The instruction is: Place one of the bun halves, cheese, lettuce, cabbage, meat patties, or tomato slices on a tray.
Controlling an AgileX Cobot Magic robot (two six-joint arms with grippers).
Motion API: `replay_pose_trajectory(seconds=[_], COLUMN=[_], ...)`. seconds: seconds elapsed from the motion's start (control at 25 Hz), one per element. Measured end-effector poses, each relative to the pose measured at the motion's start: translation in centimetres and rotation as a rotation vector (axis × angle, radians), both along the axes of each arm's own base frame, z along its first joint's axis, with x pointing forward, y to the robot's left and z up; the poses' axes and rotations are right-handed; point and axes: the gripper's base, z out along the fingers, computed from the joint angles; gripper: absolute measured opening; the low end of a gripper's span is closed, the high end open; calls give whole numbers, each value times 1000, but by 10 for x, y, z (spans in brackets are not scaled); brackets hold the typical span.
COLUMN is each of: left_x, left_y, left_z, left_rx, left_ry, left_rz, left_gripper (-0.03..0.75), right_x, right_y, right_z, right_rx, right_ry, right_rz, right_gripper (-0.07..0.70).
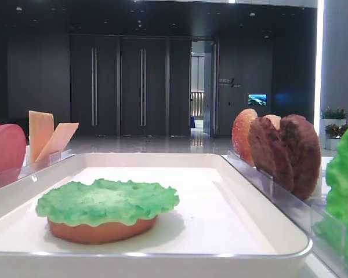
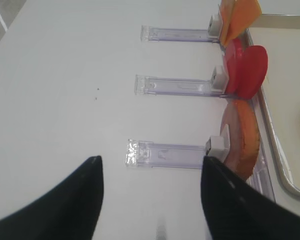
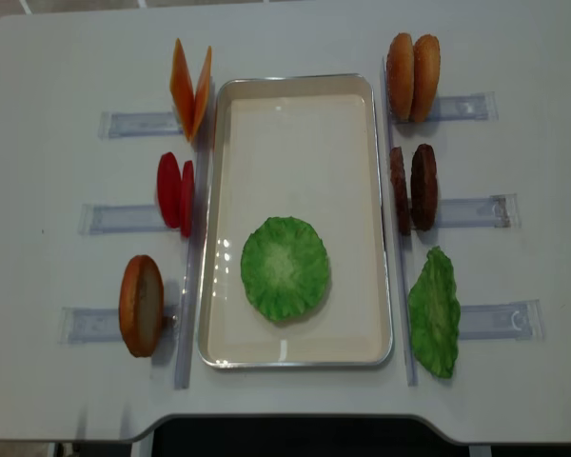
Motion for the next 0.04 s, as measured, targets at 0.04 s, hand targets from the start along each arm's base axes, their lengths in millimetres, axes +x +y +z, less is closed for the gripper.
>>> replay_pose_trajectory(seconds=[0.04], left_x=[0], left_y=[0], left_z=[0], left_rx=[0], left_ry=[0], left_rz=[0], left_gripper=[471], right_x=[0], right_y=[0], right_z=[0], right_rx=[0], right_ry=[0], right_rz=[0], right_gripper=[587])
